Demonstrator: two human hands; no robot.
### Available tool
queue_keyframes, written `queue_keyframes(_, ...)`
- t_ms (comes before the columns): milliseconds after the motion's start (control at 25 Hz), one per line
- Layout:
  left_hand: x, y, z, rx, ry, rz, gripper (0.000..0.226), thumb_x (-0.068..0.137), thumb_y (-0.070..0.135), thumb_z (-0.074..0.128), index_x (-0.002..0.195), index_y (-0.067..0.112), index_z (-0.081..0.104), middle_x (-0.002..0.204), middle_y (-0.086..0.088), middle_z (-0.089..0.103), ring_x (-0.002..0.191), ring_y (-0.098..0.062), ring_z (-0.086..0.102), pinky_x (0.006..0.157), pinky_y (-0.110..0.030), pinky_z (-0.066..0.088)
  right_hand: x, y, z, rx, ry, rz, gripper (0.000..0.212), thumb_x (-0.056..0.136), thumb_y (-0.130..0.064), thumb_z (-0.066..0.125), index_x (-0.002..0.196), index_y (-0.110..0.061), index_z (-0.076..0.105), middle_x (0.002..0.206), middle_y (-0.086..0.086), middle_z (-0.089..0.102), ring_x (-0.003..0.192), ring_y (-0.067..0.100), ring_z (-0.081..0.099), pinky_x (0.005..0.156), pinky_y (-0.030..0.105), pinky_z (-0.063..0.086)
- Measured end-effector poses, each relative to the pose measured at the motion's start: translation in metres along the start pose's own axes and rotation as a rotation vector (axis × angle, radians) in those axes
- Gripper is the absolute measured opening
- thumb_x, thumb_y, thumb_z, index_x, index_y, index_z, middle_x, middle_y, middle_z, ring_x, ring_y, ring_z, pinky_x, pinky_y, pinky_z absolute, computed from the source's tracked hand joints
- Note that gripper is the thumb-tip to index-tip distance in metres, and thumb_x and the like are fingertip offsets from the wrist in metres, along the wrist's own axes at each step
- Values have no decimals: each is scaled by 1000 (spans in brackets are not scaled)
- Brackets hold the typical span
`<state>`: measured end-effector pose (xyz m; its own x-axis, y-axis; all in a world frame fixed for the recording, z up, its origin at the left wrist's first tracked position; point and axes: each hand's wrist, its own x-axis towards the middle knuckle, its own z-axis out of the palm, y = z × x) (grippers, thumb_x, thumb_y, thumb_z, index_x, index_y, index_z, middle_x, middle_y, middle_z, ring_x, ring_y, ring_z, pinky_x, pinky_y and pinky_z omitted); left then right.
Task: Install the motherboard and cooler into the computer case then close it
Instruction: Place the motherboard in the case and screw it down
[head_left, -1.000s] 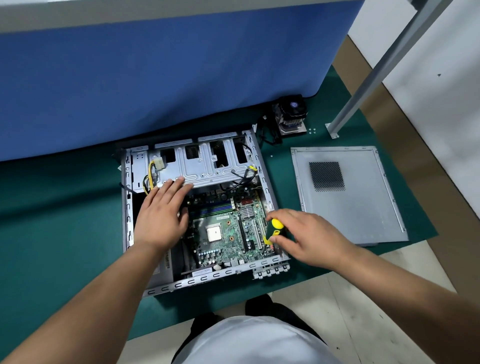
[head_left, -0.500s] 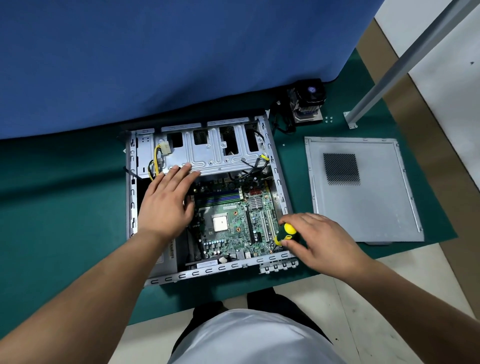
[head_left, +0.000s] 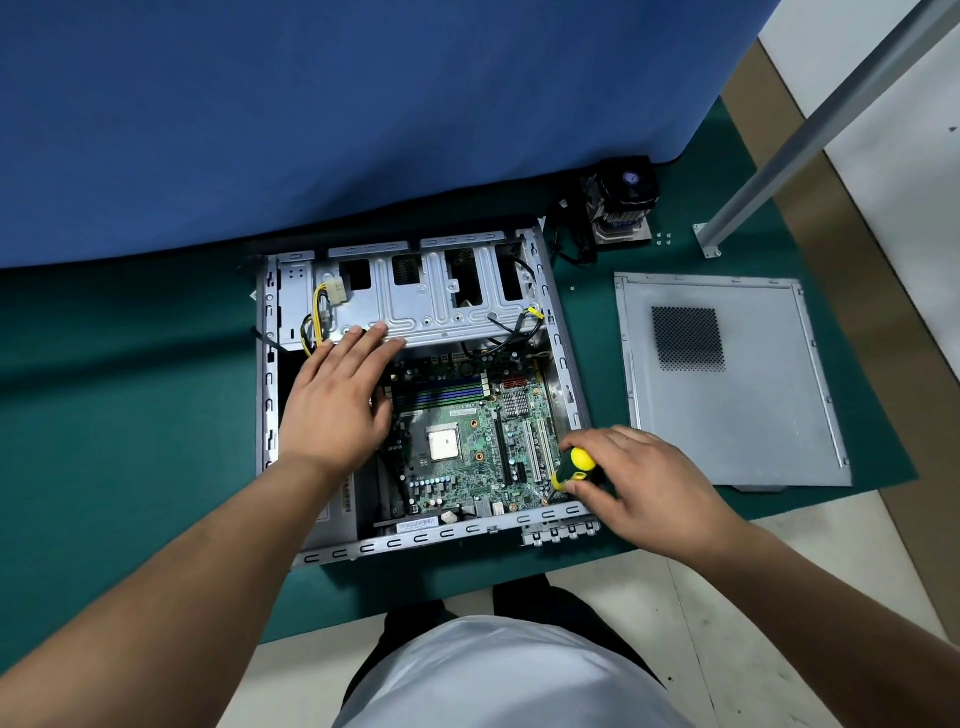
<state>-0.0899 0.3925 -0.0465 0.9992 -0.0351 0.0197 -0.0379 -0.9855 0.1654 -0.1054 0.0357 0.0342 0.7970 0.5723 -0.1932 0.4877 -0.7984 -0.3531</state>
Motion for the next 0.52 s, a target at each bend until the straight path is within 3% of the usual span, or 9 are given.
queue_keyframes(520, 0, -1, 1, -2, 9, -2, 76, 90, 33, 62, 158, 38, 27, 167, 11, 28, 155, -12, 22, 128, -40, 13, -3, 0, 1, -24, 0, -16, 38, 93, -43, 69, 126, -26, 59, 111, -8, 72, 100, 15, 64, 78, 26, 46)
